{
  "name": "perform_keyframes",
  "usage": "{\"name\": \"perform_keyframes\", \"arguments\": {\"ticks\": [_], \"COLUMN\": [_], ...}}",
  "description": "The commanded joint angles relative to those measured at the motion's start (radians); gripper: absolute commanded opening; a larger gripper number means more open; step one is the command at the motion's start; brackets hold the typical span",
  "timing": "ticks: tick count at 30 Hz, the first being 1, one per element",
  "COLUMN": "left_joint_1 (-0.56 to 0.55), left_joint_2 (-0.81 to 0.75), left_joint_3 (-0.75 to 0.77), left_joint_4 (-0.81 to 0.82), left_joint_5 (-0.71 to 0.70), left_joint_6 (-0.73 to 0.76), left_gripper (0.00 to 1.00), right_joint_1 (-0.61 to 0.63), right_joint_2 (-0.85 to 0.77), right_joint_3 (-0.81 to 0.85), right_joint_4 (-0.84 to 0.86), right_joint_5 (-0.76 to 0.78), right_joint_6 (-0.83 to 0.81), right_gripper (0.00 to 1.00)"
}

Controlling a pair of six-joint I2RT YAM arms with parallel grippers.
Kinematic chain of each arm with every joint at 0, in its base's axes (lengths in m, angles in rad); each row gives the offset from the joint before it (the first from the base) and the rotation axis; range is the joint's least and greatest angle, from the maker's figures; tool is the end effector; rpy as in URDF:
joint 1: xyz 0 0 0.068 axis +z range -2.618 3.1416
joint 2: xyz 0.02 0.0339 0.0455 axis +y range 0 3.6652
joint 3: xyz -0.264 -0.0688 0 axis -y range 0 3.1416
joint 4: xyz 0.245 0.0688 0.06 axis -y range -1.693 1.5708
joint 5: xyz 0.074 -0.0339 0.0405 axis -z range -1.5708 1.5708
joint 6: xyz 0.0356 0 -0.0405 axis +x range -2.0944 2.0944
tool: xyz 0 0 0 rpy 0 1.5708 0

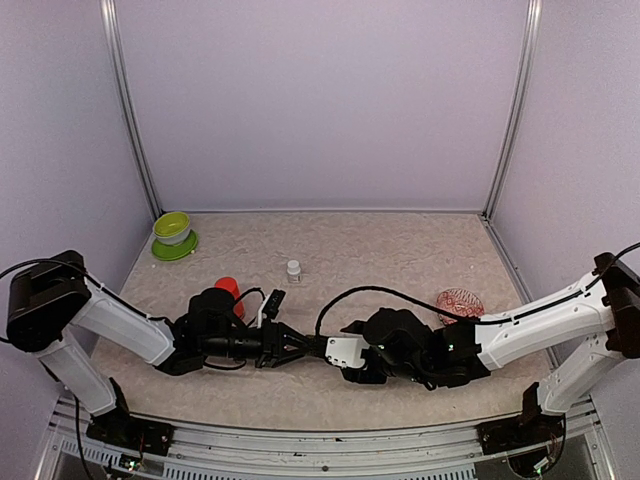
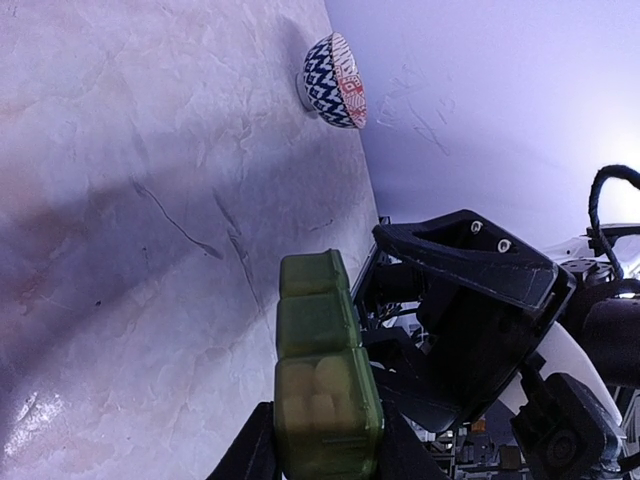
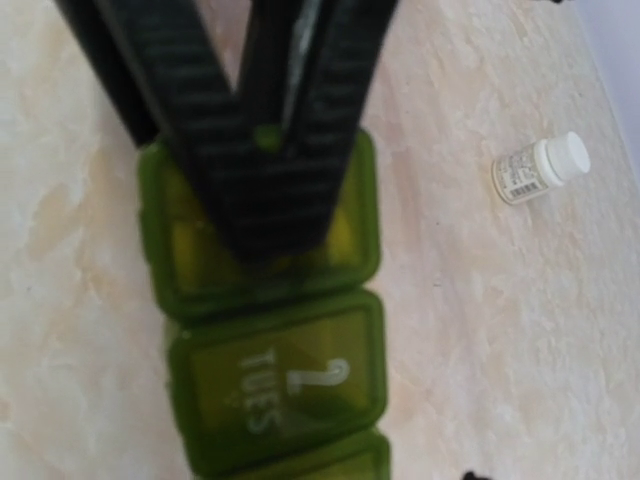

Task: Sort the pills into containers
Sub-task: Open the lid of the pill container.

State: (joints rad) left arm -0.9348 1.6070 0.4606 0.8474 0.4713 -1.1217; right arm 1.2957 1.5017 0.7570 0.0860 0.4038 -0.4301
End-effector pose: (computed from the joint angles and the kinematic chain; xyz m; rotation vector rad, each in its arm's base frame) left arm 0.1570 -0.2398 0.1476 0.1882 2.2912 -1.7116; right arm 0.0969 0.2916 0.1896 -1.4987 1.5679 0.0430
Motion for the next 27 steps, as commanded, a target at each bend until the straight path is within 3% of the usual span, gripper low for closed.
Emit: {"name": "perform_keyframes", "arguments": {"ticks": [1,7,12,27], "left_joint_1": [-0.004,-0.001,-0.001,-0.004], "left_joint_2": [-0.001,-0.023,-0.036,-0.001], "left_joint_3": [-0.012,-0.006,-0.003,-0.004], "left_joint_4": [0.056,0.062,0.057,0.157], "left_joint_5": [0.022,0.071,0.094,0.133], "left_joint_6": [0.001,0.022,0.034,-0.029], "left_gripper": [0.31,0.30,0.28,0.28], "right_joint_1": [0.002,-0.007,-0.039,-0.050], "right_joint_2": [0.013,-0.049,-0.130,-0.126], "right_joint_3": [-0.003,-0.138,-0.190,-0.200], "right_joint_4": [0.009,0.203,0.266,0.292], "right_joint_5": [-0.027,-0.097,-0.155,-0.180], "right_joint_6": [-0.005,-0.053,-0.042,-0.055], "right_gripper": [0.63,0.71,0.73,0.73]}}
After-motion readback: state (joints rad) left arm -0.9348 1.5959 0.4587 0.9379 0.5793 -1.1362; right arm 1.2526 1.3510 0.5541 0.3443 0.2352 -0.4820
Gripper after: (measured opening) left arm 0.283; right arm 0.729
